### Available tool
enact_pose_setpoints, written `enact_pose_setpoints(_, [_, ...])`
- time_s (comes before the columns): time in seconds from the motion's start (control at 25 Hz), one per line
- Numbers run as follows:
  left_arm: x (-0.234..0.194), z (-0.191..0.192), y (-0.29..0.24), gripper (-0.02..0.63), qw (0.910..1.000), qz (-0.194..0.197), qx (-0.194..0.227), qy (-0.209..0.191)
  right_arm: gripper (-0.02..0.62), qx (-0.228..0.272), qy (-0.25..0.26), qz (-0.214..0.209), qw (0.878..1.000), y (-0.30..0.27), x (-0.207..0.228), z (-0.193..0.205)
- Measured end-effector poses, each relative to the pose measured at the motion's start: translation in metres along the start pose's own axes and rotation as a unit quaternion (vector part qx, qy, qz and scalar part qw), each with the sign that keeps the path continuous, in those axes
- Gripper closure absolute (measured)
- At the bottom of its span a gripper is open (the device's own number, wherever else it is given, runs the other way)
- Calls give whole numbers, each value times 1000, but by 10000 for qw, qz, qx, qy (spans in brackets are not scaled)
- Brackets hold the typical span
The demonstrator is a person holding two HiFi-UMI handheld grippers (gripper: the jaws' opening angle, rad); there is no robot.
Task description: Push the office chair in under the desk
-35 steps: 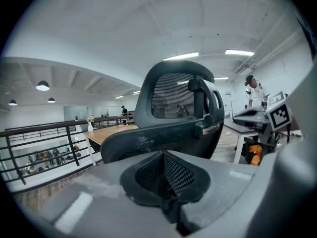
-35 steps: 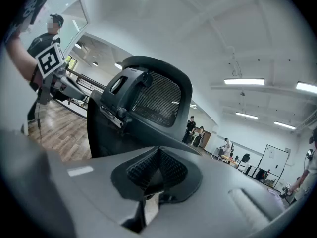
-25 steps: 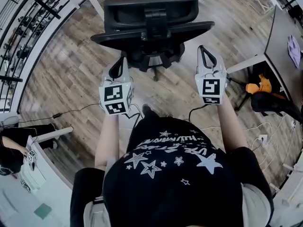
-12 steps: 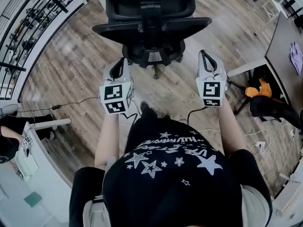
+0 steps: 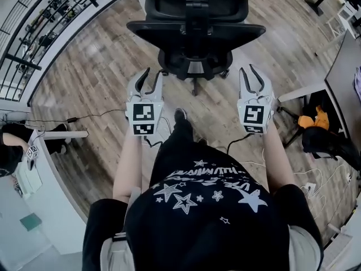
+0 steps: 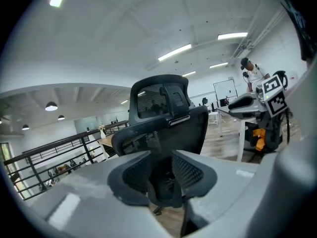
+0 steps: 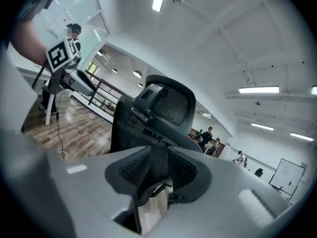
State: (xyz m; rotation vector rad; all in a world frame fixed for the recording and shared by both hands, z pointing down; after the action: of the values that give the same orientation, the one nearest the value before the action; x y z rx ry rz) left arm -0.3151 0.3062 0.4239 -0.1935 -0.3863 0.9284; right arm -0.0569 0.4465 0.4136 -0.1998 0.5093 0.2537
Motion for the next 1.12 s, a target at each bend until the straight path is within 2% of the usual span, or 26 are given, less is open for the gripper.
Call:
enact_pose_setpoints(0.08, [-6, -3, -5, 462, 9999, -7, 58, -113, 455, -134, 127, 8, 9998, -9, -1, 3])
enact_pose_setpoints(0.2, [-16, -10, -20, 363, 9990, 56, 66, -441, 352, -391, 179, -11, 9991, -26, 1, 8])
enact_pose_setpoints(0.28, [-20, -10, -34, 303, 9981, 265, -5, -564, 306, -583, 141, -51, 9982, -39, 3, 12])
enact_pose_setpoints(0.4, [-28, -9, -53, 260, 9967, 425, -83, -688, 204, -830, 162, -4, 9964, -59, 10, 15])
enact_pose_setpoints(0.52, [-39, -12, -69, 238, 9940, 347, -157, -1021, 148, -891, 279, 132, 9955, -77, 19, 13])
enact_pose_setpoints(0.72, [-59, -23, -89, 215, 9869, 92, -214, -1597, 123, -1021, 607, 339, 9923, -105, 33, 10])
enact_pose_setpoints(0.92, [-79, -28, -110, 212, 9737, -135, -330, -2249, 124, -1264, 774, 360, 9883, -131, 42, 15])
enact_pose_setpoints(1.12, [-95, -35, -129, 213, 9562, -368, -463, -2868, 126, -1362, 1068, 478, 9837, -150, 50, 14])
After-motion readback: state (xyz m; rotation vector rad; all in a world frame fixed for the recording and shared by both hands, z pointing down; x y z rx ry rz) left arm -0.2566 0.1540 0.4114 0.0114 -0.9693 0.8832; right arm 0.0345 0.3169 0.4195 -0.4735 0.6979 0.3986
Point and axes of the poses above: the fingertips, and each gripper's own axes: y backward along the fingers, x to its right, z out of its underside, the point moved 3 cm from there along y, backward along the fingers, and after that the axes turned 4 degrees about z, right-handed, at the moved point
